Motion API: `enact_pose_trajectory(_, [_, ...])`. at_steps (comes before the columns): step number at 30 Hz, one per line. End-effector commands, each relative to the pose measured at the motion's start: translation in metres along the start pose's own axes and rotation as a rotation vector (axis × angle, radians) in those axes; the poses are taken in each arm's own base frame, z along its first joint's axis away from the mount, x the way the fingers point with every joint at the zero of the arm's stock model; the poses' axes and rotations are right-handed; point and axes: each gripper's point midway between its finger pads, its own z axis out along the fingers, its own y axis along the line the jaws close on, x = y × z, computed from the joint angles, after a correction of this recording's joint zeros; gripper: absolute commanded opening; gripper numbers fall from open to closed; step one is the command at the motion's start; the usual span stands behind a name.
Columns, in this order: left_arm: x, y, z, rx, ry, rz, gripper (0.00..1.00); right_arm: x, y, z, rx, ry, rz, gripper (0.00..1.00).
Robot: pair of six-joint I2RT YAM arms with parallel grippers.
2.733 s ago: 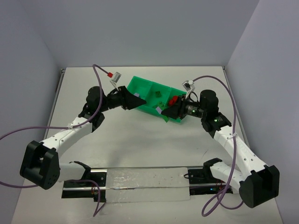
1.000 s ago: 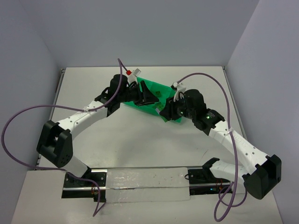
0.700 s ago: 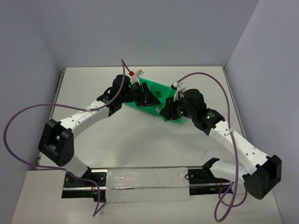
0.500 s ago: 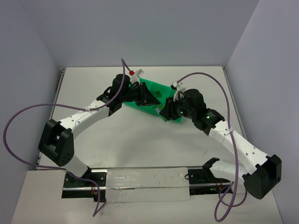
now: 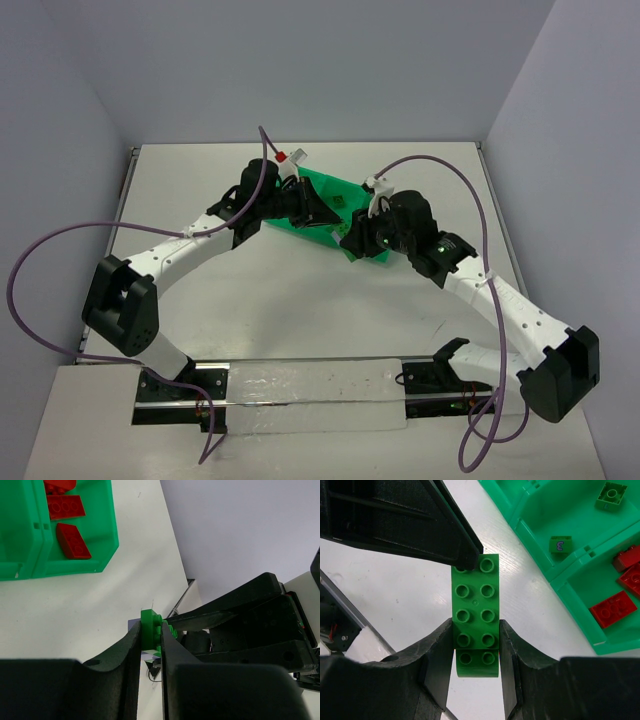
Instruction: Sort the legos into containers by color
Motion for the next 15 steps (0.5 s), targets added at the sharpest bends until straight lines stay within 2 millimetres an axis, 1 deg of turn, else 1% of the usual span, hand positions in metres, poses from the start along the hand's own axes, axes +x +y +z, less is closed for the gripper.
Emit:
enact_pose_trajectory(1, [-0.010, -0.015, -0.002, 0.030, -0.027, 0.030, 0.00, -0.024, 0.001, 0.004, 0.013, -0.066, -0.028, 0.25])
enact_pose_trajectory(2, [-0.009, -0.013, -0.001, 0.026, -0.026, 0.026, 0.00, -0.023, 0.000, 0.005, 0.012, -0.062, -0.028, 0.22])
enact_pose_trajectory(3, [-0.009, -0.010, 0.000, 0.023, -0.025, 0.024, 0.00, -0.021, 0.002, 0.008, -0.001, -0.054, -0.034, 0.09])
enact_pose_trajectory(4, [-0.006, -0.008, 0.000, 0.024, -0.018, 0.020, 0.00, -0.020, 0.003, 0.009, -0.009, -0.048, -0.038, 0.05])
enact_pose_trajectory(7, [-0.002, -0.009, -0.001, 0.057, 0.001, 0.028, 0.00, -0.018, 0.002, 0.014, -0.013, -0.042, -0.041, 0.03])
enact_pose_trajectory(8, [-0.004, -0.009, -0.002, 0.063, 0.001, 0.030, 0.03, -0.017, 0.001, 0.016, -0.015, -0.044, -0.045, 0.03])
enact_pose_trajectory(9, [-0.005, -0.008, -0.003, 0.063, 0.001, 0.031, 0.13, -0.015, 0.001, 0.017, -0.021, -0.047, -0.050, 0.03])
enact_pose_trajectory(11, [-0.005, -0.006, -0.006, 0.067, 0.006, 0.039, 0.28, -0.015, 0.003, 0.017, -0.038, -0.071, -0.071, 0.03])
enact_pose_trajectory(12, [-0.005, -0.008, -0.009, 0.081, 0.010, 0.046, 0.42, -0.014, 0.003, 0.018, -0.049, -0.097, -0.091, 0.03])
enact_pose_trajectory(13, [-0.005, -0.009, -0.011, 0.092, 0.015, 0.052, 0.49, -0.014, 0.002, 0.018, -0.051, -0.113, -0.103, 0.03])
enact_pose_trajectory(15, [-0.003, -0.012, -0.015, 0.117, 0.035, 0.058, 0.61, -0.012, 0.000, 0.019, -0.053, -0.148, -0.134, 0.03])
